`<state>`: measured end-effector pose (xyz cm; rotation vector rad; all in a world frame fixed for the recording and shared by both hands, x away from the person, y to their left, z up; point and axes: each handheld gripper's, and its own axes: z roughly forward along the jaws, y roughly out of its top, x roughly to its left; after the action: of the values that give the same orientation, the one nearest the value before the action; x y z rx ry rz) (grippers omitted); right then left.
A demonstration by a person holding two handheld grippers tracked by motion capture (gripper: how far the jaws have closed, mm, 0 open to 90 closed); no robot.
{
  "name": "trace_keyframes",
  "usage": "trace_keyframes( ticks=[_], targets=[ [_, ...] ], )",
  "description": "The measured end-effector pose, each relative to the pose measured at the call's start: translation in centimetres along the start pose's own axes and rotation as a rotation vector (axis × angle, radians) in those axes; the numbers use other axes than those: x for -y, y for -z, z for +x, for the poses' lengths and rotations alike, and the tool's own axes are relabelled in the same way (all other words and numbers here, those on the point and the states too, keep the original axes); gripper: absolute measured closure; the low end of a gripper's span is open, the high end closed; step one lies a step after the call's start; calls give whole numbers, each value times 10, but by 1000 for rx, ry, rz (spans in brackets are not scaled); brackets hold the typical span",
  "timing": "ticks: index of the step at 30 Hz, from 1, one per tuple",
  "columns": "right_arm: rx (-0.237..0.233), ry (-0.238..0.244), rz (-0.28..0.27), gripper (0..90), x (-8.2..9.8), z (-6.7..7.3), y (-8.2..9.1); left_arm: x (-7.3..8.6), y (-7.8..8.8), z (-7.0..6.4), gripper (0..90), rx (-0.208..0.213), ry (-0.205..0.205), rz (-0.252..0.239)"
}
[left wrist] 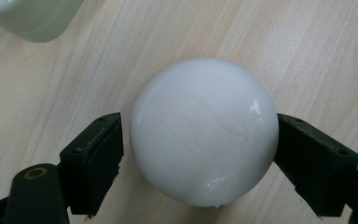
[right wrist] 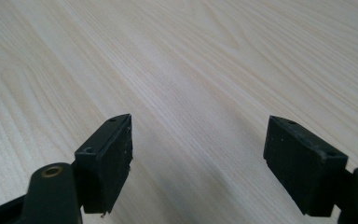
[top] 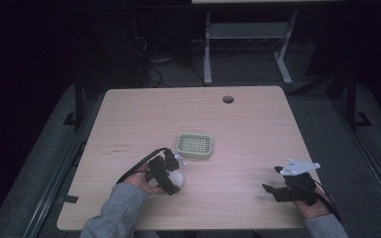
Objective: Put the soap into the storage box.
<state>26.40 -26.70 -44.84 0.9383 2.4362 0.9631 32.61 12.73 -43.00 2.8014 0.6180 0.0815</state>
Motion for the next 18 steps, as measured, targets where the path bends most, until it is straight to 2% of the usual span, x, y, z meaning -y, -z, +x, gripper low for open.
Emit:
trace_keyframes(
  ticks=[13, 18],
  targets=[
    [-2, -1, 0, 232, 0, 0, 0, -5, -8, 0, 179, 6, -12, 31],
    [-2, -2, -2, 232, 0, 0, 0, -6, -11, 0, 209, 8, -16, 45]
  ],
)
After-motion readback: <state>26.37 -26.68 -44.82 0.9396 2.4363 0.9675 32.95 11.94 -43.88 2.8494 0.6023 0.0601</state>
